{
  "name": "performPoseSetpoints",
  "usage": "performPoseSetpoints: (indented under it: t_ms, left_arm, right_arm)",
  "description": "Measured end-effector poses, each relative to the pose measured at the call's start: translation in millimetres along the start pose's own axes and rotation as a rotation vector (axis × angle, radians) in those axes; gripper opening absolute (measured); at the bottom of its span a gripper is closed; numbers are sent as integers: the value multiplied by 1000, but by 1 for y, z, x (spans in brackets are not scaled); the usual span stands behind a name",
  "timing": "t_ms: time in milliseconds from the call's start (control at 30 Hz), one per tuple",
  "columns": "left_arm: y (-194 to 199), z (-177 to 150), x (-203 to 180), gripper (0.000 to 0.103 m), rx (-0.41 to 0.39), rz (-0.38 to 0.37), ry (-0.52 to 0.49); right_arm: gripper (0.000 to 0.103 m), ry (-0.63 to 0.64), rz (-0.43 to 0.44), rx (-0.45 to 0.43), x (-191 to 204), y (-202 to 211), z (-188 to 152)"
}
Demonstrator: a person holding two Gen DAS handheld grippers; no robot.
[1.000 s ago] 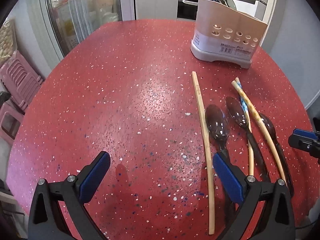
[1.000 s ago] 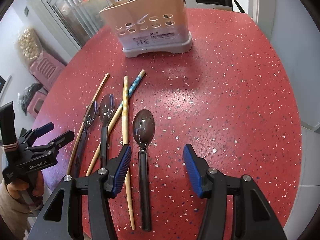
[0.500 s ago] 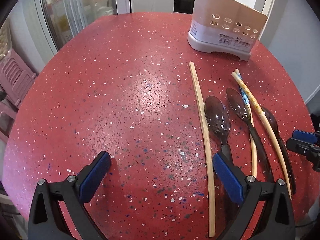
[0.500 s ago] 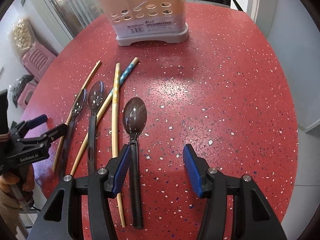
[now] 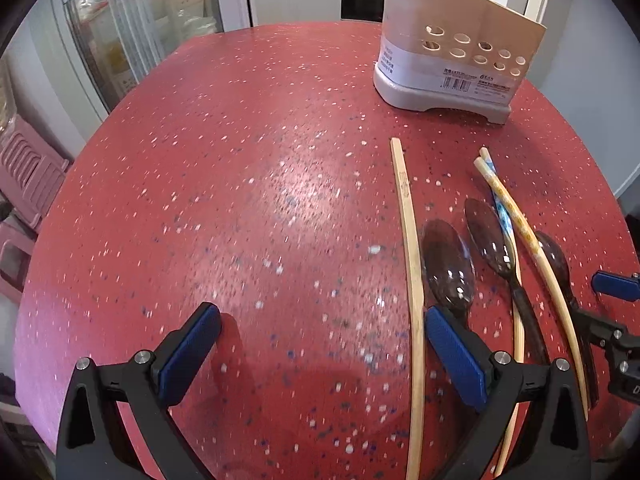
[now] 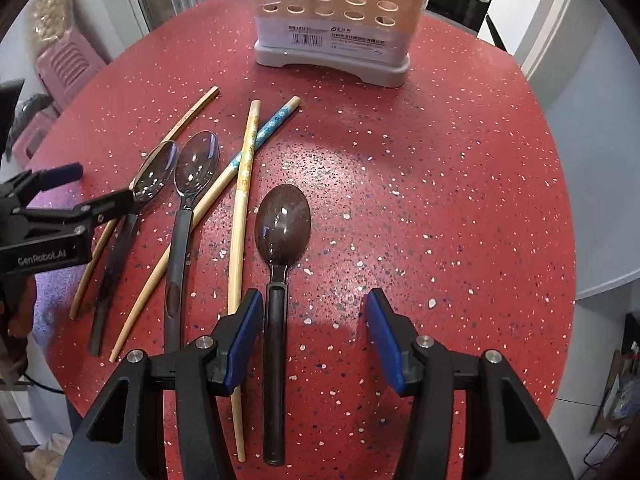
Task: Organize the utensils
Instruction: 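Grasp a dark spoon with the right gripper while the left grasps a bamboo chopstick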
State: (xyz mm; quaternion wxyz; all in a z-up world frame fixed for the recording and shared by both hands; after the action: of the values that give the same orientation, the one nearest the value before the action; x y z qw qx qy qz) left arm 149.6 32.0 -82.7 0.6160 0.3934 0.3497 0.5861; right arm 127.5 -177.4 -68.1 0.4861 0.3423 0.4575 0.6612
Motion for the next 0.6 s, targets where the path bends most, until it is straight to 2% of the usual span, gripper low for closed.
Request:
performPoseSetpoints:
  t_ms: [200,267,333,400,533,600]
  left_arm:
    - [-8,22,-14,103,37,0,-65]
    - [-8,27,-19,103,55,-33,-91]
    - [-8,32,-25,103,74,-58,-117]
    - [-7,38,-32,95,90,-73,-156]
    - [-8,47,-46,87,120,-100,-207]
    - [-9,50,-49,84,127,-108,-223]
  right_arm:
    - [49,10,20,72,2,-4,11]
    - [47,12,21,94,2,-7,15]
    - [41,15,28,113,3,-8,19]
    - [27,17,31,124,3,-9,23]
    - [21,20,31,134,3,-13,32]
    - [13,17,40,129,1,-13,34]
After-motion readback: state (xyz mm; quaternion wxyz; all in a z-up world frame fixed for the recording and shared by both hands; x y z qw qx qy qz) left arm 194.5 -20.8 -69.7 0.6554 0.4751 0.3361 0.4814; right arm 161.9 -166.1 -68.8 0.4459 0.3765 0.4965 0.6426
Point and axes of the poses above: each gripper's, at about its wrist camera, not at the fingertips, and y roughly against the way its jaws point, x to its left, z to its top, the point moved 4 cm from there along -y, roughly the way its jaws point, and after that the axes turned 3 degrees about z, right-handed, at the moved point
